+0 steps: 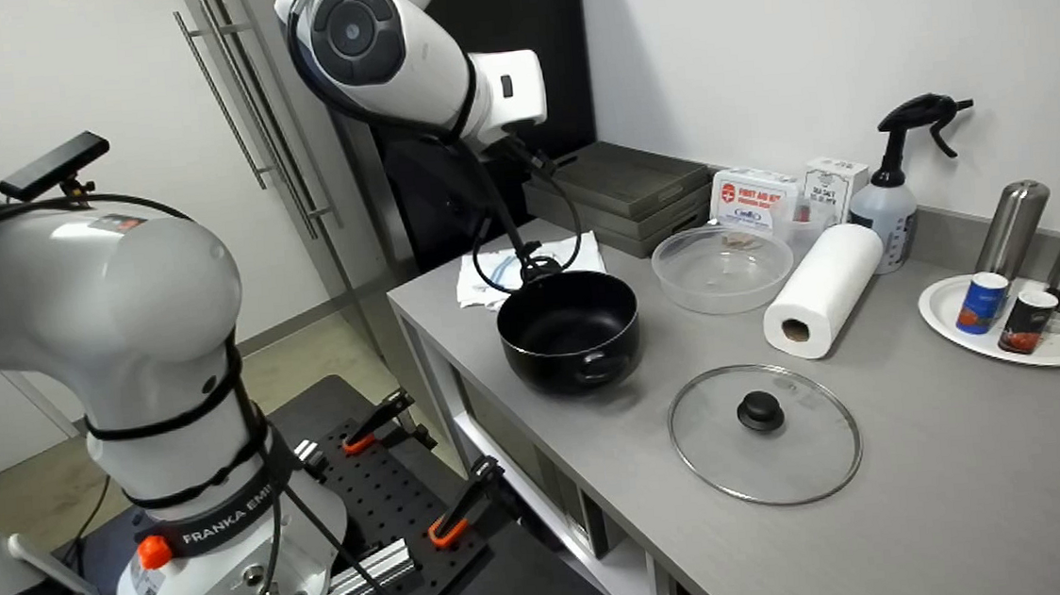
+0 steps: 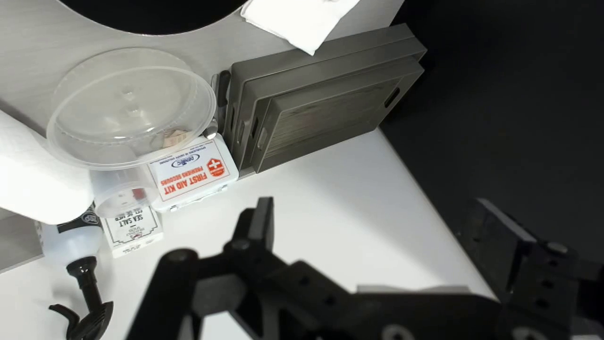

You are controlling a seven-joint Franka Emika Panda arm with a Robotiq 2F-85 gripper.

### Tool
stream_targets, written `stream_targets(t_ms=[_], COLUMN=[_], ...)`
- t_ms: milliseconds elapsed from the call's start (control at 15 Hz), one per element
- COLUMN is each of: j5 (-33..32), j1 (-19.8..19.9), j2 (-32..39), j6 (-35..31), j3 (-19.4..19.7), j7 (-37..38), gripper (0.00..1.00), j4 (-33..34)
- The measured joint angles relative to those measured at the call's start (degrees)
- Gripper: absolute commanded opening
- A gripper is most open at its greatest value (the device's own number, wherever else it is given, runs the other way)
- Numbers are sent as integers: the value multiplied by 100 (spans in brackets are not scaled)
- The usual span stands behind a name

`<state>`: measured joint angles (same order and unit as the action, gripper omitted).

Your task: Put the glass lid on the black pot.

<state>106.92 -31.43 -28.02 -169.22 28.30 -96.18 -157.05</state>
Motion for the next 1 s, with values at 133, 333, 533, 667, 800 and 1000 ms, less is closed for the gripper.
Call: stream_targets(t_ms=[133,333,533,667,800,1000], j5=[0,-12,-12,-25,-82,-704], j1=[0,0,2,7,8,1149], j2=[0,18,211,421,669,1255], j6=[0,-14,-165,-422,-788,-855], j3=[0,5,39,63,98,-806], j7=[0,30,177,389,698,1821], gripper=[100,100,100,100,100,100], j4=[0,10,201,440,720,1000])
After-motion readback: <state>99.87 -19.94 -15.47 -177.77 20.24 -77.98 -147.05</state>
